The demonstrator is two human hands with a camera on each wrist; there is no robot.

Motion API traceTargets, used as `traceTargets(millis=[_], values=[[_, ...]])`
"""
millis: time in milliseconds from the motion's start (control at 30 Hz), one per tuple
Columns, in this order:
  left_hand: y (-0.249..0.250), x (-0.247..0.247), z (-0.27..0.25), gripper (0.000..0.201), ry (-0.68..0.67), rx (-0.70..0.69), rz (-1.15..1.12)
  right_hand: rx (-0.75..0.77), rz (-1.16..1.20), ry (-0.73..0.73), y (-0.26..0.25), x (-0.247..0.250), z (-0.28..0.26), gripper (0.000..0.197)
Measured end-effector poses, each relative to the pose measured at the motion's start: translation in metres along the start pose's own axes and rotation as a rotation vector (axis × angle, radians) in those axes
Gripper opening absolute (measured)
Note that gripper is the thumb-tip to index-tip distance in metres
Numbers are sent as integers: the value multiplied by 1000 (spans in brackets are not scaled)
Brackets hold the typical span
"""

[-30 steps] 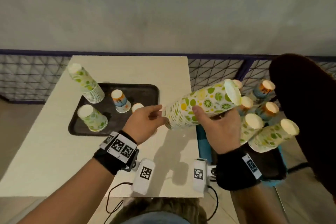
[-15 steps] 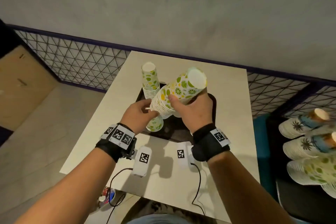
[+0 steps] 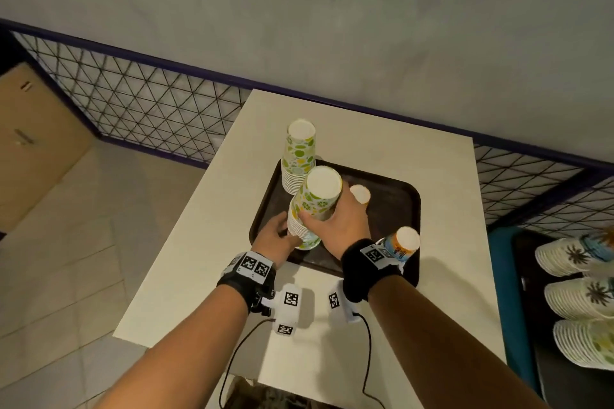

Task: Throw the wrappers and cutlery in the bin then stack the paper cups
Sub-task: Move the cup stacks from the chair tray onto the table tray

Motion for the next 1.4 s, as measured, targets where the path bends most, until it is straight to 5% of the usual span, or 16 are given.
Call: traceTargets(millis=[167,333,500,600,767,967,1133,1233,1400], values=[[2,-8,30,82,-94,0,-16,-68,-78,-26,21,-21,34,86],[8,-9,26,96,-177,55,-58,-86,-61,-54,28,-28,39,88],[10,5,5,79,-13,132,-80,-100,-42,-131,25,-28,41,100],[18,9,-23,62,68,61,-19,-77,-36,-122,24,-9,24,108],[48,-14,-82,34,9,-127,76,-17,92,50,12,67,-31,60],[82,-113,-124,27,-280,-338,259,32,175,334,17,197,-116,24],[108,-223,-147,21,-475,-400,360,8,140,568,58,312,-189,22],[118,-294,-153,35,-557,-409,380,-55,41,715,98,376,-227,20],[120,-410,-143,38,-599,-328,407,-206,-106,843,184,450,-262,39]])
Point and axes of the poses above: each hand's wrist, its own z-axis towards the middle knuckle, its own x-axis out of the back of the hand, y = z × x, the point moved 5 cm from there along z, towards the middle knuckle, and after that the axes turned 6 degrees about z, right-handed, at the moved point
